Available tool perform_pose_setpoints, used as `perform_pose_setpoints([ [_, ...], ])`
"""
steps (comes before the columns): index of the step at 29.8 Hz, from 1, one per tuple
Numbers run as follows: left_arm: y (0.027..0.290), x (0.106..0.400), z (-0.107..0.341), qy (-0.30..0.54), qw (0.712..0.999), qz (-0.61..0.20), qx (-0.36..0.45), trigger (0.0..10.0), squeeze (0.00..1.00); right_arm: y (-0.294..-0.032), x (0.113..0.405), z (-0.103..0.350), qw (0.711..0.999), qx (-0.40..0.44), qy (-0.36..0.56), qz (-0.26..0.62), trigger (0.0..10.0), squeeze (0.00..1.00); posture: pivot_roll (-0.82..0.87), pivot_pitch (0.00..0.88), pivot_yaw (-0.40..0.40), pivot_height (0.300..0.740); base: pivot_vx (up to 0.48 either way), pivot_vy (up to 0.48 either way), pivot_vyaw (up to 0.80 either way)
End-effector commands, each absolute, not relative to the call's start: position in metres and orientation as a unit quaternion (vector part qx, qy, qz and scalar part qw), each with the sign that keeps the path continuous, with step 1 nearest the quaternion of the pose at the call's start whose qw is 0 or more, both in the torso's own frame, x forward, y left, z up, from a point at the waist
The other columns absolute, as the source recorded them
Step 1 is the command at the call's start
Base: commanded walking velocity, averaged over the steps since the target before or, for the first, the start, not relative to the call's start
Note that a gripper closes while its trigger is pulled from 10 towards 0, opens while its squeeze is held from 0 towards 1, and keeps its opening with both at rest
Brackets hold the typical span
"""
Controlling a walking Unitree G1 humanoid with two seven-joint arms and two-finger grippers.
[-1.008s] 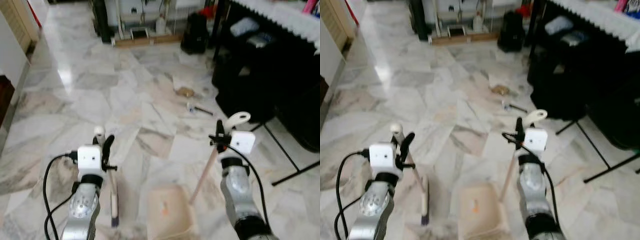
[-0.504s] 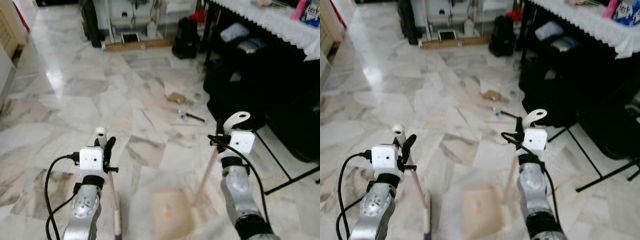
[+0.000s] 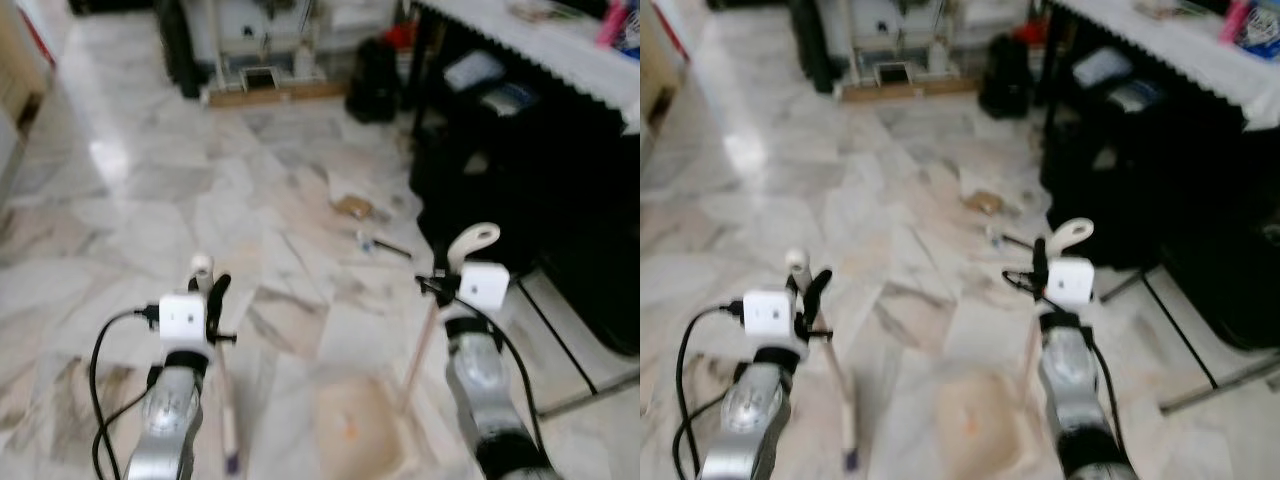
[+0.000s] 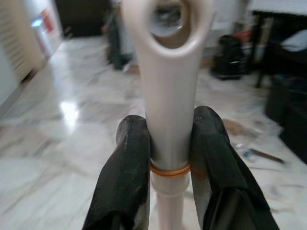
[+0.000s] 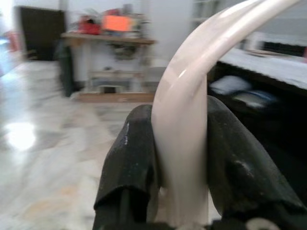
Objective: Sweep floor
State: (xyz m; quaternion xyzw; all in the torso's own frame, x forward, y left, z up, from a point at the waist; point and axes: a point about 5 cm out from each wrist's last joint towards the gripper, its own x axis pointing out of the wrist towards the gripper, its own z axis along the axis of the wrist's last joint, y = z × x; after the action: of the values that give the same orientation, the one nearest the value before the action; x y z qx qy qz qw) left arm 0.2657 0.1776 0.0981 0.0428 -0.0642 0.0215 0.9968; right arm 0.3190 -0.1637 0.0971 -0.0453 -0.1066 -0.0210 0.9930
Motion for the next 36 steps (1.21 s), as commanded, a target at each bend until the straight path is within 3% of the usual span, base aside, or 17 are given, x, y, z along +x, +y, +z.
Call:
perform_pose_setpoints([
  [1,0.18,0.267,0.107,-0.083,0.995,0.025,0.05,10.0,0.01,-0.156,0.323,0.108,0.991,-0.022,-0.13,-0.017,10.0,0.0,0.02,0.077,-0.048,0.74,0.416,0.0,0.0],
  [30,0.179,0.269,0.107,-0.09,0.994,0.019,0.051,10.0,0.01,-0.149,0.332,0.119,0.988,-0.036,-0.147,0.005,10.0,0.0,0.02,0.001,-0.046,0.74,0.416,0.0,0.0],
  [36,0.178,0.272,0.108,-0.091,0.994,0.02,0.05,10.0,0.01,-0.156,0.329,0.117,0.989,-0.035,-0.145,-0.005,10.0,0.0,0.02,0.018,-0.047,0.74,0.415,0.0,0.74],
])
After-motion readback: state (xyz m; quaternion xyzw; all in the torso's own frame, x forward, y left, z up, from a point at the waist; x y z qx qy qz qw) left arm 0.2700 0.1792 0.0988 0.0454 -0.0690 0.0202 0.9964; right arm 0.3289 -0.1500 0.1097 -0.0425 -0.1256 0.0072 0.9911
